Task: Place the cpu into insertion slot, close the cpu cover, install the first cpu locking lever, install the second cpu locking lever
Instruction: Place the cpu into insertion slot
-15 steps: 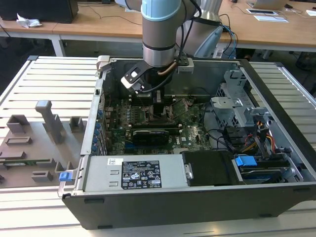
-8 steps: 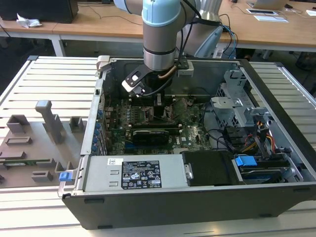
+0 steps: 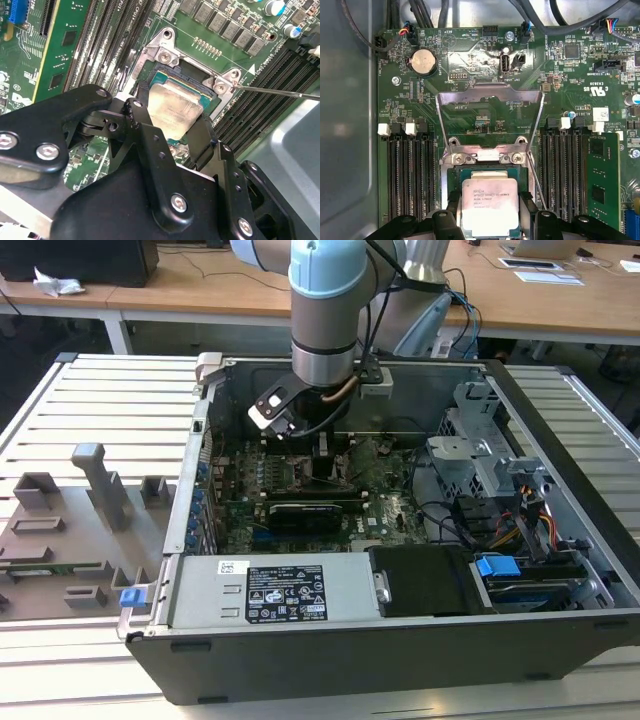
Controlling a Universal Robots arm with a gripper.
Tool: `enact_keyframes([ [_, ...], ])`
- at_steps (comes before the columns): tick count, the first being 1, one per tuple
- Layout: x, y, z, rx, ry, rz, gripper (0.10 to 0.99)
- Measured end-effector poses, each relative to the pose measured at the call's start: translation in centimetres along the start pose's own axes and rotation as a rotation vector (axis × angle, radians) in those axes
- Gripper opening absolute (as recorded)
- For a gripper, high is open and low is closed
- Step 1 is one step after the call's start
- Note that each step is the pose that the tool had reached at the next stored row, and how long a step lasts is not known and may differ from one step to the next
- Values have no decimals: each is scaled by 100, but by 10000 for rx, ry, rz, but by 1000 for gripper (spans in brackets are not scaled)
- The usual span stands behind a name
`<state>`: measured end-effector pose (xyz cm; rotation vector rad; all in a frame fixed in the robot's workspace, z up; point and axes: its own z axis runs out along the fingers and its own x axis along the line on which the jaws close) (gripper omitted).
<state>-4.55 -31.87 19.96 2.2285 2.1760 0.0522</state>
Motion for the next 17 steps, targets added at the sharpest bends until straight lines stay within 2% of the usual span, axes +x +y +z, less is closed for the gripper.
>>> enact_keyframes([
  [6,1,1,3,-4,5,0,553],
  [7,0,0,2,-2,2,0,616],
  [10,0,0,-5,-1,0,0,616],
  [14,1,9,-207,-2,2,1,600],
  [15,2,11,-263,-2,2,0,471],
  [16,2,15,-346,-2,2,0,412],
  [17,3,19,-452,-2,1,1,294],
])
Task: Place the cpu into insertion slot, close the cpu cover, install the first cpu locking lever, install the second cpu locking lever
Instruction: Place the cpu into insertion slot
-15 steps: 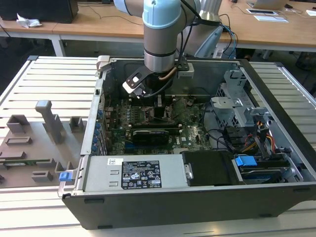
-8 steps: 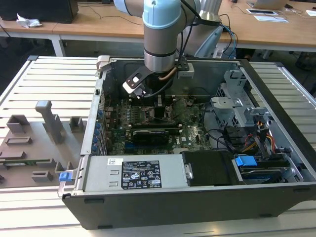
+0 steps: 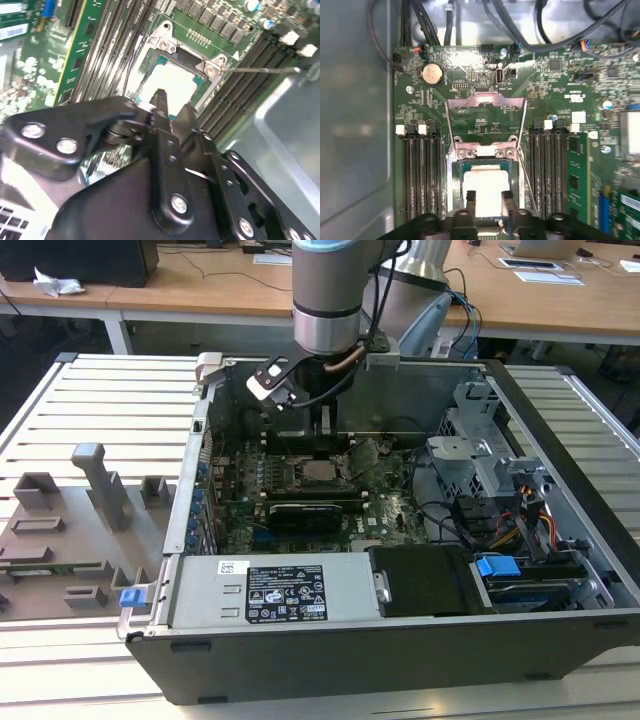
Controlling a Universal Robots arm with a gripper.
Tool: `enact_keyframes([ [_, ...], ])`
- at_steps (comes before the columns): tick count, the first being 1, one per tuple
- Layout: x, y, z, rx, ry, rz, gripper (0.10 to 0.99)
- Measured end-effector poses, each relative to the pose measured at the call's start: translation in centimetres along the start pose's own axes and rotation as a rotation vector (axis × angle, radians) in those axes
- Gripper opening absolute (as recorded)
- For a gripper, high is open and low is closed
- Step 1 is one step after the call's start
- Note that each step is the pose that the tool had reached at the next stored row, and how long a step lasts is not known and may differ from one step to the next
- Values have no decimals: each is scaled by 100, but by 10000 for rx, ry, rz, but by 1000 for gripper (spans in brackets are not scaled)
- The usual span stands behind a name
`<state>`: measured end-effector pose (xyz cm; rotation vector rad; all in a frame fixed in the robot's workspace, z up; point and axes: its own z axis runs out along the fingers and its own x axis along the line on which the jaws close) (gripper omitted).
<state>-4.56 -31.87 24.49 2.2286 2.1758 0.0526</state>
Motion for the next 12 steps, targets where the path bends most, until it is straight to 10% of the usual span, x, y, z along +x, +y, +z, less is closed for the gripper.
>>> enact_keyframes([
  [4,2,9,-209,0,0,-1,110],
  [8,3,17,-382,0,0,-1,106],
  [12,3,18,-403,0,2,-1,106],
])
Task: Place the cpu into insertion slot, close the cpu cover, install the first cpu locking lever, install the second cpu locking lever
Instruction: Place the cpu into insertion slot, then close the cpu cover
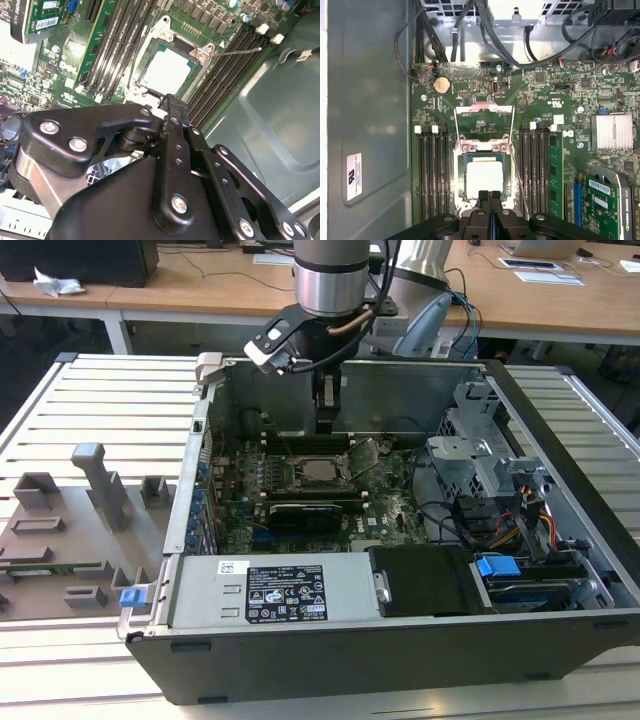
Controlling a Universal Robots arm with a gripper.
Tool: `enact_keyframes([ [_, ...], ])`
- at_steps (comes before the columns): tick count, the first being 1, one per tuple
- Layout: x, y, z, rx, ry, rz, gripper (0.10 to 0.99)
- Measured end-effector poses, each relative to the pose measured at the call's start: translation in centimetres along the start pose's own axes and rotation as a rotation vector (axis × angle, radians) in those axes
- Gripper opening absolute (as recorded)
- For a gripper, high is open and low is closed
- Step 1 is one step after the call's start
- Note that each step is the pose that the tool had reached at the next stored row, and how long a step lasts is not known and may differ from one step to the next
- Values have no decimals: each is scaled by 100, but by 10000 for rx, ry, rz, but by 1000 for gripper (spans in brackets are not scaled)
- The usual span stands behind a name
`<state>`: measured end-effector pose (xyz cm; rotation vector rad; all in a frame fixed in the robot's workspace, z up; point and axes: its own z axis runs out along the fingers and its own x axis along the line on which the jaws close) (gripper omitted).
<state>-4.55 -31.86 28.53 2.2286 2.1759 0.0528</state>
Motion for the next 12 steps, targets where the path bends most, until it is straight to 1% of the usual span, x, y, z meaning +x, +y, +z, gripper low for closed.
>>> enact_keyframes([
  [9,0,0,-2,1,-1,-1,106],
  [10,0,7,-2,2,-3,-4,106],
  [12,2,62,1,1,-3,1,106],
])
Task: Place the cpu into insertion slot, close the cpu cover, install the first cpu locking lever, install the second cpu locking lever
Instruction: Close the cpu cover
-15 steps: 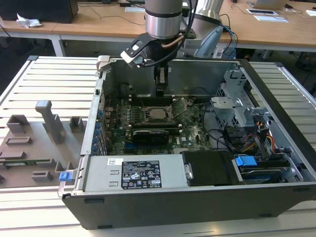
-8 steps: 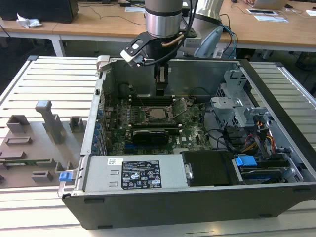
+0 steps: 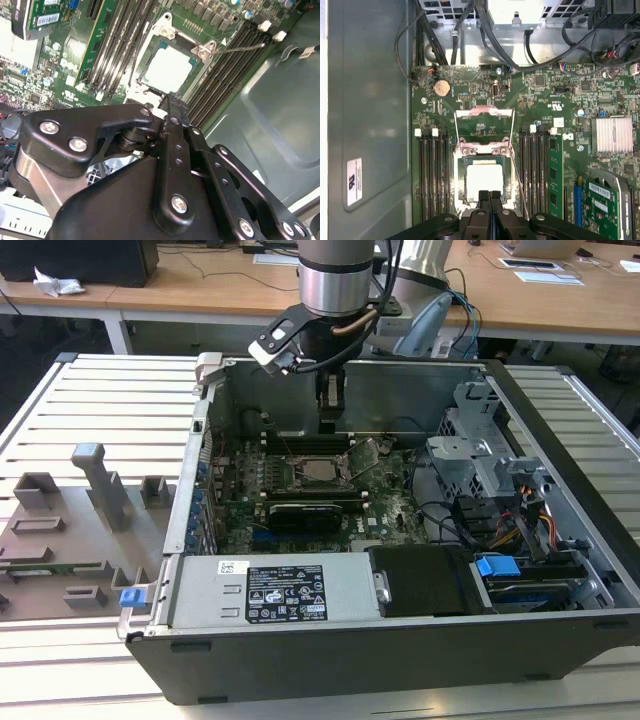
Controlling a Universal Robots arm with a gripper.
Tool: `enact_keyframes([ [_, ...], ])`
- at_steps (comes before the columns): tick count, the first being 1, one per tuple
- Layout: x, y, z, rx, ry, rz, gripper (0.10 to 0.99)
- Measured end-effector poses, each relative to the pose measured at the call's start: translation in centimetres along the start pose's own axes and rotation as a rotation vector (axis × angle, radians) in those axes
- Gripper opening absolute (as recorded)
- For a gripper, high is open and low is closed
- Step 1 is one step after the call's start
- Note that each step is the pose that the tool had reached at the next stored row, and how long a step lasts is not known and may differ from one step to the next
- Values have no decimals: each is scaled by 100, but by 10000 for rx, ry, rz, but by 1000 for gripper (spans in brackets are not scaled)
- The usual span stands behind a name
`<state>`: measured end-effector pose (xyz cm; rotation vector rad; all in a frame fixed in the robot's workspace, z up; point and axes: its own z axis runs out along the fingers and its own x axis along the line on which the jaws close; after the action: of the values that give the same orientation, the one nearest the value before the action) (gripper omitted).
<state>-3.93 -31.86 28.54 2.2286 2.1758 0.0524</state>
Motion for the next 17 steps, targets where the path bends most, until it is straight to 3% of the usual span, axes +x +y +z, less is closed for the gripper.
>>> enact_keyframes([
  [9,4,168,7,4,-6,-2,106],
  [13,11,348,15,11,-8,-2,106],
  [17,16,469,20,20,-9,-2,106],
])
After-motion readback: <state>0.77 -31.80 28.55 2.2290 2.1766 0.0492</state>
